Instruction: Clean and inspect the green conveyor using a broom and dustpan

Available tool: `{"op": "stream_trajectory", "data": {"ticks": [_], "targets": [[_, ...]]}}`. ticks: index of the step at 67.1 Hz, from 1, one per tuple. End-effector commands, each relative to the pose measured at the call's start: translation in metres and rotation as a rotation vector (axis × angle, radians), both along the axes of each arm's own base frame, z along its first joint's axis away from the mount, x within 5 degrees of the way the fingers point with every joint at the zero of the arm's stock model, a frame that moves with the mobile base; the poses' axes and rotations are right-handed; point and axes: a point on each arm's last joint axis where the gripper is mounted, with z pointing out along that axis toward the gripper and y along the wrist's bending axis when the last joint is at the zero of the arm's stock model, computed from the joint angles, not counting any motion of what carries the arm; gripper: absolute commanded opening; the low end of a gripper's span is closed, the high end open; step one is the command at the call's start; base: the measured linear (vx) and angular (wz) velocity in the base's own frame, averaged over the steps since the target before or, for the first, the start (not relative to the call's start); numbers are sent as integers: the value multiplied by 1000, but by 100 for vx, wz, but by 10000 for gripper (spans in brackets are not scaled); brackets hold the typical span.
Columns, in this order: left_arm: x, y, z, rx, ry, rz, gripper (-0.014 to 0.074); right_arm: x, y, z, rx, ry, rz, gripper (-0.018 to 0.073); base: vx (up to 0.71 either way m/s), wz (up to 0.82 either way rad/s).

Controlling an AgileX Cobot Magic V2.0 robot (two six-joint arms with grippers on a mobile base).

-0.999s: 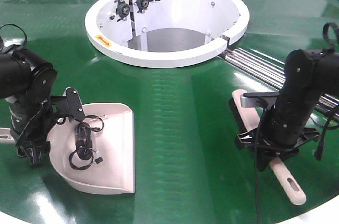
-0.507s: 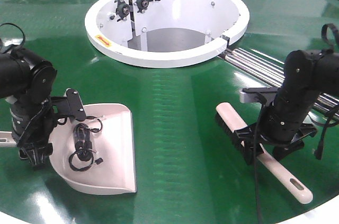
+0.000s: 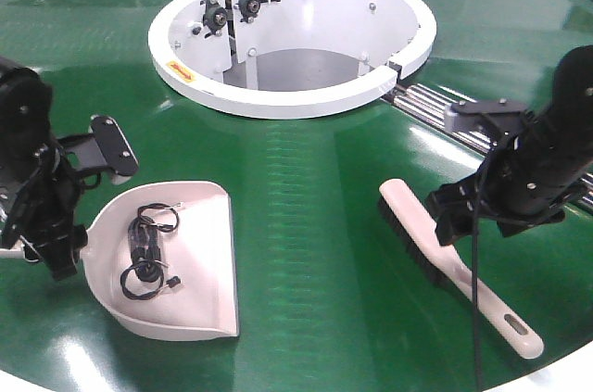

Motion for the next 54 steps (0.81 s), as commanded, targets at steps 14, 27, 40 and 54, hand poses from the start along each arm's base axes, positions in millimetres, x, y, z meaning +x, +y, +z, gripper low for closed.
{"op": "stream_trajectory", "data": {"ticks": [14,27,40,54], "targets": [[-50,9,88,-167,-329,61,470,-29,-8,78,45,-398,14,558,0,0],[-90,12,135,-458,-563,232,470,-64,-15,118,62,-584,33,558,0,0],[-122,19,166,-704,-837,322,443,-110,-23,135,83,-841,54,558,0,0],[-165,32,149,-807,-1021,289,342,-169,-35,103,90,-1080,46,558,0,0]]}}
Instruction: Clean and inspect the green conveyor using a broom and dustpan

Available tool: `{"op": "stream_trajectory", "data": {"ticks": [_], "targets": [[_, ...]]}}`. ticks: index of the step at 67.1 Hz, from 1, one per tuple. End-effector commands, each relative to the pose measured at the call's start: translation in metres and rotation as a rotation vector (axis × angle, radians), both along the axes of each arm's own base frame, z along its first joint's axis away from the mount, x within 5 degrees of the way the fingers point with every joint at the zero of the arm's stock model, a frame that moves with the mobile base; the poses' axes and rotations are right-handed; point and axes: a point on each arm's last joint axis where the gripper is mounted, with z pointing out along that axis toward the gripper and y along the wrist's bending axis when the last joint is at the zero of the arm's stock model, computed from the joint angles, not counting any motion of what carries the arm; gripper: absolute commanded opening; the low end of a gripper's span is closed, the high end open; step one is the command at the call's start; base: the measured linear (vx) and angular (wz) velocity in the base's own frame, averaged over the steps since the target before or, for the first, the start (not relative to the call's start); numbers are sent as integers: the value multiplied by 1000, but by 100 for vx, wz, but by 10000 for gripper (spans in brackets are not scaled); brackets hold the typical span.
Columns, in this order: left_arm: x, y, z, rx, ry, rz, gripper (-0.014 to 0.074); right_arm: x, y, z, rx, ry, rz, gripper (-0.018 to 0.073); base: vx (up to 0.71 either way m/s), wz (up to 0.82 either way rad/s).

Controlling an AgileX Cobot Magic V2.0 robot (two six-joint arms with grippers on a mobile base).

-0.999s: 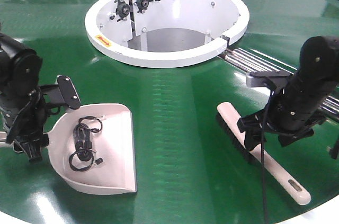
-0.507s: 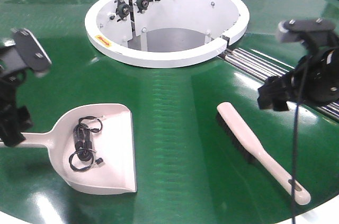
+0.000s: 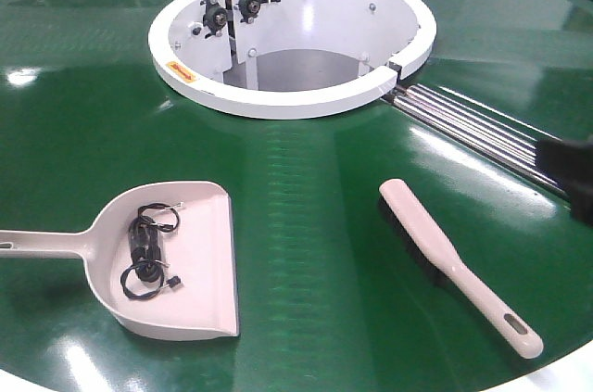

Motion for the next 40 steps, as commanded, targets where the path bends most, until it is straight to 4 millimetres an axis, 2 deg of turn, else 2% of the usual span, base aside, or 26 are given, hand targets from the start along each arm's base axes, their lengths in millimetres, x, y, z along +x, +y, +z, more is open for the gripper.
{"op": "stream_trajectory", "data": {"ticks": [1,7,12,20,24,31,37,40], "targets": [[-18,4,-1,-77,-154,-1,334,-20,-6,0,8,-193,-10,558,0,0],[-42,10,-26,-123,-238,-11,281,-42,-10,-26,10,-215,-11,557,0,0],[-61,14,-55,-172,-293,-19,232,-60,-13,-48,23,-244,-12,552,0,0],[-88,20,-91,-276,-342,-31,181,-88,-17,-70,89,-429,-23,533,0,0],[-94,21,-108,-296,-345,-33,168,-96,-20,-76,95,-518,-30,523,0,0],[-98,22,-130,-294,-338,-32,159,-101,-21,-95,121,-568,-37,503,0,0],[-98,22,-135,-297,-335,-31,160,-98,-21,-106,111,-551,-38,471,0,0],[-98,22,-135,-314,-330,-30,158,-97,-21,-109,98,-545,-37,417,0,0]]}}
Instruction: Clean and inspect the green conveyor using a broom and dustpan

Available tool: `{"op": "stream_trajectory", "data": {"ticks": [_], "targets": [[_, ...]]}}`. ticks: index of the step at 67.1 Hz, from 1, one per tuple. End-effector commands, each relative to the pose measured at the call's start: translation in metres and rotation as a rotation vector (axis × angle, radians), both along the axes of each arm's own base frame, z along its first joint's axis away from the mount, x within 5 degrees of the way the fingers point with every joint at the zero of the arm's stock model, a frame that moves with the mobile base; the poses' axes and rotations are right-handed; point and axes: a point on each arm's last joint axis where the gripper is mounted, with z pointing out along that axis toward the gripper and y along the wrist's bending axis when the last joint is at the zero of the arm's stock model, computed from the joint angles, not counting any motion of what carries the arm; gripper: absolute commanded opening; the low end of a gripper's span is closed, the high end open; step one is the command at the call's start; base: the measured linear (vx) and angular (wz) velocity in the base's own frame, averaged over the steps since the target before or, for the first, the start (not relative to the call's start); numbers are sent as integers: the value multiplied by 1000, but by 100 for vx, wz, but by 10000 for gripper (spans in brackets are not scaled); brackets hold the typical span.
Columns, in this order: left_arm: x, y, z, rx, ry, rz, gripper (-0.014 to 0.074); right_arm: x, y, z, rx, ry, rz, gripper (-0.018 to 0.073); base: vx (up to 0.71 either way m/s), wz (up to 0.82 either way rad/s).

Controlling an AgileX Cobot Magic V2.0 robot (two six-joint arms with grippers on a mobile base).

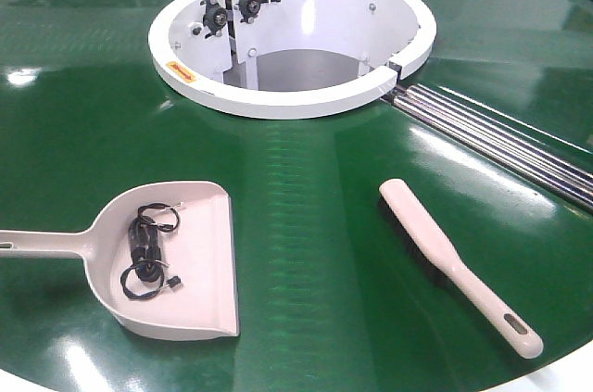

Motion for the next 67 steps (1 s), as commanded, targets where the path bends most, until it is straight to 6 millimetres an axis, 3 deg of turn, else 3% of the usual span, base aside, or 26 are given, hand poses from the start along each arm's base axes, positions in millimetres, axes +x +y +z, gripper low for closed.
{"op": "stream_trajectory", "data": {"ticks": [1,11,13,67], "targets": [[0,-1,15,-86,-85,-2,153,1,-1,9,0,-83,-18,398,0,0],[0,-1,15,-96,-84,-3,-10,1,-1,9,3,-82,-17,36,0,0],[0,-1,15,-97,-86,-3,-9,1,-1,9,8,-81,-16,-15,0,0],[1,0,17,-114,-141,5,-7,0,0,10,69,-71,-4,-8,0,0]]}}
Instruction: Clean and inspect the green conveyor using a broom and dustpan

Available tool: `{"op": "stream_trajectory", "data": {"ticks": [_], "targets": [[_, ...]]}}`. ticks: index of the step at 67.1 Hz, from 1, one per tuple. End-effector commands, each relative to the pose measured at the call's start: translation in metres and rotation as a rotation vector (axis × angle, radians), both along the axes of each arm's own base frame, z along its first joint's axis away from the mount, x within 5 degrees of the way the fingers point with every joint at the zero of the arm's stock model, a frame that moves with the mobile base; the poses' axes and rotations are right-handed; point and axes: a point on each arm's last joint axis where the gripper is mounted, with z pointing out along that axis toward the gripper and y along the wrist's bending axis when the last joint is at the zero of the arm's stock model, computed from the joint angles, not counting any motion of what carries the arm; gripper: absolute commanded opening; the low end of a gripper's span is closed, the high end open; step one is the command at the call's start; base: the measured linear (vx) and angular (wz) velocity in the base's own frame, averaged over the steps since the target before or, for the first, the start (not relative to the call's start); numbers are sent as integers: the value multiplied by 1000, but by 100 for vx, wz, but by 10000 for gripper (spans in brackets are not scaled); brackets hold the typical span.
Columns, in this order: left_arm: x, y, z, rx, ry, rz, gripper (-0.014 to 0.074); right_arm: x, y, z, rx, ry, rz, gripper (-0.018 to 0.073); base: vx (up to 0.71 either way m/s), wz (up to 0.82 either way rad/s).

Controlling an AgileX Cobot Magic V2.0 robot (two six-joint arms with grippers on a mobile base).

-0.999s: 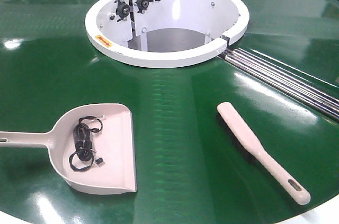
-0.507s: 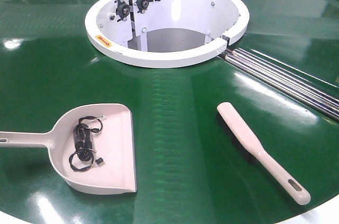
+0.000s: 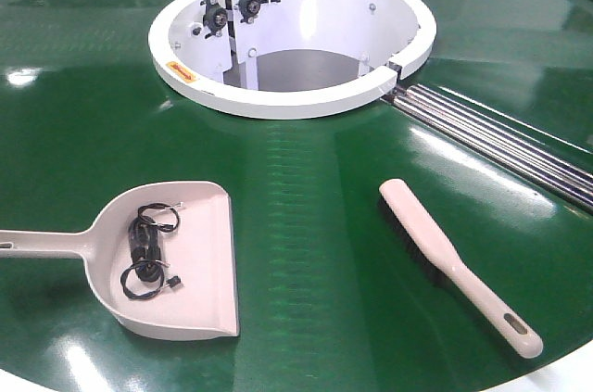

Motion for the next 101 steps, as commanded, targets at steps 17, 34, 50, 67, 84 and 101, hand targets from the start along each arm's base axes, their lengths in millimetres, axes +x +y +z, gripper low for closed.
{"op": "stream_trajectory", "data": {"ticks": [17,34,50,67,84,101], "targets": [[3,8,-38,-57,-135,152,-7,-1,-2,15,20,-87,-18,-8,0,0],[11,15,-71,-33,-89,303,-7,-1,-2,15,20,-86,-18,-8,0,0],[11,15,-71,-12,-90,303,-7,-1,-2,15,20,-86,-18,-8,0,0],[11,15,-70,-12,-91,303,-7,-1,-2,15,20,-86,-18,-8,0,0],[11,15,-70,-12,-91,303,-7,-1,-2,15,20,-86,-18,-8,0,0],[11,15,-70,-12,-91,303,-7,-1,-2,15,19,-83,-18,-8,0,0]]}}
